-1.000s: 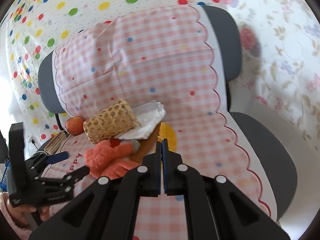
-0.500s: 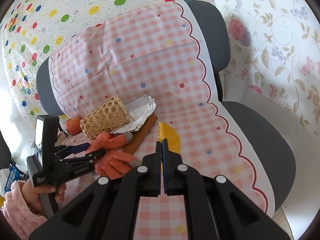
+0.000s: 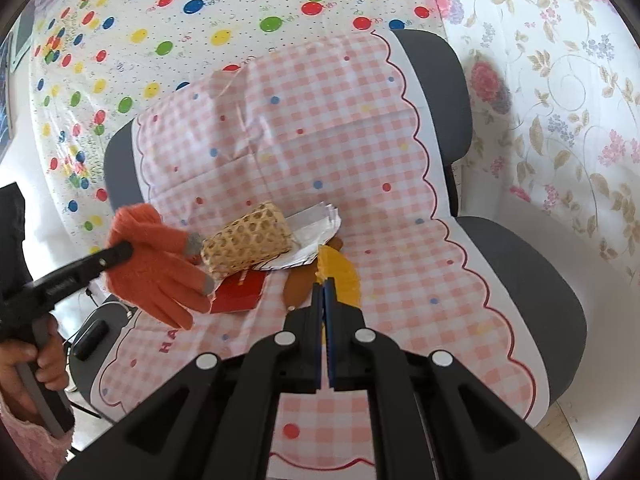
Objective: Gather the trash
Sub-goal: 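Carry the glove and yellow cloth over the bin and open both tools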
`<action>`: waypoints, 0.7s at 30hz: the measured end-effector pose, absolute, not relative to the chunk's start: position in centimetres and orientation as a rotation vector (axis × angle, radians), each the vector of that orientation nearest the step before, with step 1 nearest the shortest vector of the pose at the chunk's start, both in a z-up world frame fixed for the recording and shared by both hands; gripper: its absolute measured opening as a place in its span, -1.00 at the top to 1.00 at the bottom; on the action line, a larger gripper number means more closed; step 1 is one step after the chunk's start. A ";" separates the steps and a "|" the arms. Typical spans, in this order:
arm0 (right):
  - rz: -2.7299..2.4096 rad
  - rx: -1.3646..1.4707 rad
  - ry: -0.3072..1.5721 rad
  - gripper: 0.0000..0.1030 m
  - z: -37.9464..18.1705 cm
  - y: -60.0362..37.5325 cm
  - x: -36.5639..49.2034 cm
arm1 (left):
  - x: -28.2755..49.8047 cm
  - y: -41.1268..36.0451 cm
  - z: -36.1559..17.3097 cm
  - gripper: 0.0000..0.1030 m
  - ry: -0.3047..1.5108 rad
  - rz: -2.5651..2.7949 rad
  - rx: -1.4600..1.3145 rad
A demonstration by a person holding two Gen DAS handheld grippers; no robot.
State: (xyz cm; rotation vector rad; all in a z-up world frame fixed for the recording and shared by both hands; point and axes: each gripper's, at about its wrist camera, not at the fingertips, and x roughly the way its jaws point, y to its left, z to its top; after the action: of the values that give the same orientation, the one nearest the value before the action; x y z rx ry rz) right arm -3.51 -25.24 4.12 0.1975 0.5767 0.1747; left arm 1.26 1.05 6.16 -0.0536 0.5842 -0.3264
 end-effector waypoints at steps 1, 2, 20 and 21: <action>0.176 0.197 0.578 0.97 4.1 -25.1 -3.7 | 0.6 1.2 6.3 0.68 0.581 -0.339 -0.068; 0.178 0.198 0.579 0.97 4.0 -25.0 -4.0 | 0.1 1.2 6.3 0.68 0.580 -0.352 -0.080; -0.003 0.159 0.588 0.97 3.2 -28.2 -12.7 | -8.0 -9.2 2.6 0.68 0.556 -0.657 -0.034; -0.023 0.158 0.588 0.97 3.2 -28.8 -13.6 | -8.3 -9.9 2.6 0.68 0.557 -0.682 -0.030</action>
State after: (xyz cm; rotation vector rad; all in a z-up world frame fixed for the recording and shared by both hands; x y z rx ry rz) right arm -13.55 -28.76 3.15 0.1580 0.5879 -0.0229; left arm -8.27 -9.85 2.57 -0.0297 0.5566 -0.6818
